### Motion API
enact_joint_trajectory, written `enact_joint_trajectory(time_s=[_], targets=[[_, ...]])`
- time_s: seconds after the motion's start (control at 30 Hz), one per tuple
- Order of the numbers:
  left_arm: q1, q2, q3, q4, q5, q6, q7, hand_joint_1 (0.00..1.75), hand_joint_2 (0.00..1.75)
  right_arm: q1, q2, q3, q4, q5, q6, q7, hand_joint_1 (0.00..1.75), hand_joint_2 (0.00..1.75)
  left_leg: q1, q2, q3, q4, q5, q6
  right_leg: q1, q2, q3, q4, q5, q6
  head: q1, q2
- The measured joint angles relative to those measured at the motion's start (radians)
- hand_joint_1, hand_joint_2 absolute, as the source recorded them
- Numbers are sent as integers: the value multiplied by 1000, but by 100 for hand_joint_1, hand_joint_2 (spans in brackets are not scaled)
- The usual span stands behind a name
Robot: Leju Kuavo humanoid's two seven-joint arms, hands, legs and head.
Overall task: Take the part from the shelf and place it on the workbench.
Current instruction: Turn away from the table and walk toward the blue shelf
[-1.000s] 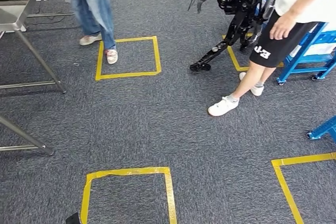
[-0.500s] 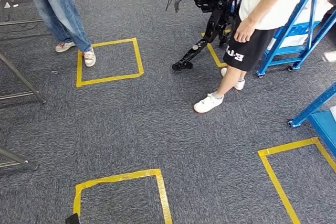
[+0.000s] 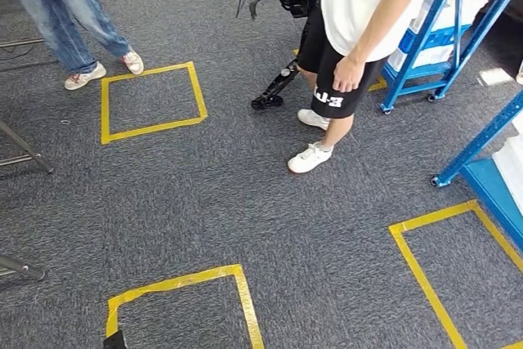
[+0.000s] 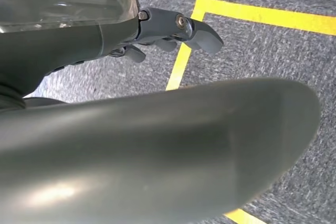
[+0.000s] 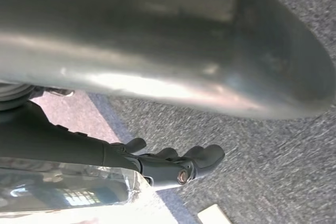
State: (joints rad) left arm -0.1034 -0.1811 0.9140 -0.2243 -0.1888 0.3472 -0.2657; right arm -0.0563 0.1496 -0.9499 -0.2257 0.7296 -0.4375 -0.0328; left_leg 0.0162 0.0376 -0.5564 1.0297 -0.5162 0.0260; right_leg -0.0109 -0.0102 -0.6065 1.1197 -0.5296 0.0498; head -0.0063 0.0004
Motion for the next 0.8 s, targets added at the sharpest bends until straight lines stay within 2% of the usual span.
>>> enact_joint_trajectory(time_s=[0.03,0.07,0.1,0.13,0.17,0.23,0.27,0.3,0.33,0.4,0.43,0.47,0.5,0.57,0.63,0.67,0.73,0.77,0.8], targets=[[0,0,0,0,0,-1,-3,0,0,-1,0,0,0,1,0,0,0,0,-2,9,5,-1,-3,-8,3,-8,26,-59,22,-10,0,0],[-1,0,0,0,0,-1,-6,0,0,-3,0,0,0,2,1,0,0,0,-3,14,8,-1,-7,-17,5,-13,40,-92,31,-22,-1,0],[-2,0,0,0,0,-2,-11,0,0,-4,0,0,0,3,1,-1,0,0,-4,13,8,6,-18,-25,6,-13,48,-112,33,-35,-2,0],[-3,0,0,0,0,-4,-13,0,0,-4,0,0,0,3,1,-2,0,0,-2,6,2,27,-35,-30,4,-7,49,-115,35,-43,-2,0],[-3,0,0,0,0,-7,-15,0,0,-5,0,0,0,4,1,-3,0,0,-1,-5,-17,73,-63,-32,2,-1,51,-117,37,-49,-3,0],[0,0,1,0,0,-12,-19,0,0,-7,0,0,0,5,3,-3,0,0,-2,-19,-77,206,-125,-34,4,14,50,-116,37,-55,-3,0],[2,0,1,0,0,-13,-19,0,0,-7,0,0,0,5,4,-3,0,0,-2,-22,-103,260,-141,-33,5,23,51,-116,37,-57,-3,0],[3,0,1,0,0,-14,-20,0,0,-6,0,0,0,6,5,-3,0,0,-2,-24,-114,278,-136,-32,6,33,52,-115,36,-57,-3,0],[3,0,1,0,0,-15,-20,0,0,-6,0,0,0,6,6,-3,0,0,-2,-25,-106,253,-110,-30,6,42,54,-115,36,-56,-3,0],[2,0,2,0,0,-16,-20,0,0,-5,1,0,0,6,8,-3,0,0,-2,-38,-54,128,-36,-22,6,60,58,-114,33,-53,-3,0],[1,0,2,0,0,-17,-20,0,0,-6,1,0,0,7,8,-3,0,0,-1,-48,-28,66,-11,-18,7,68,58,-112,31,-50,-3,0],[1,0,2,0,0,-18,-19,0,0,-6,2,0,0,7,9,-3,0,0,-1,-57,-12,27,2,-15,8,75,56,-110,31,-45,-3,0],[0,1,2,0,0,-19,-19,0,0,-6,2,0,1,8,9,-3,0,0,-2,-64,-5,9,4,-13,7,80,53,-109,31,-40,-2,0],[-1,1,2,0,0,-20,-19,0,0,-2,1,0,1,9,9,-3,0,0,-3,-61,-4,3,5,-8,5,86,50,-110,31,-28,-2,0],[-4,0,2,0,0,-22,-19,0,0,0,1,0,1,10,9,-3,0,0,0,-52,-2,-2,9,2,4,68,41,-87,10,-17,-1,0],[-4,0,2,0,0,-22,-19,0,0,-1,1,0,2,11,9,-3,0,0,2,-46,-1,-5,11,7,3,53,24,-48,-15,-12,0,0],[-2,0,2,0,0,-23,-19,0,0,-4,1,0,2,12,9,-3,0,0,1,-30,-1,-5,9,12,1,29,-38,81,-77,-4,1,0],[0,0,2,0,0,-23,-19,0,0,-4,1,0,2,12,9,-2,0,0,1,-22,-1,-5,9,13,-1,24,-67,142,-97,0,1,0],[1,0,2,0,0,-22,-18,0,0,-3,1,0,2,12,9,-2,0,0,1,-16,-1,-5,8,12,-2,21,-84,174,-100,2,1,0]])
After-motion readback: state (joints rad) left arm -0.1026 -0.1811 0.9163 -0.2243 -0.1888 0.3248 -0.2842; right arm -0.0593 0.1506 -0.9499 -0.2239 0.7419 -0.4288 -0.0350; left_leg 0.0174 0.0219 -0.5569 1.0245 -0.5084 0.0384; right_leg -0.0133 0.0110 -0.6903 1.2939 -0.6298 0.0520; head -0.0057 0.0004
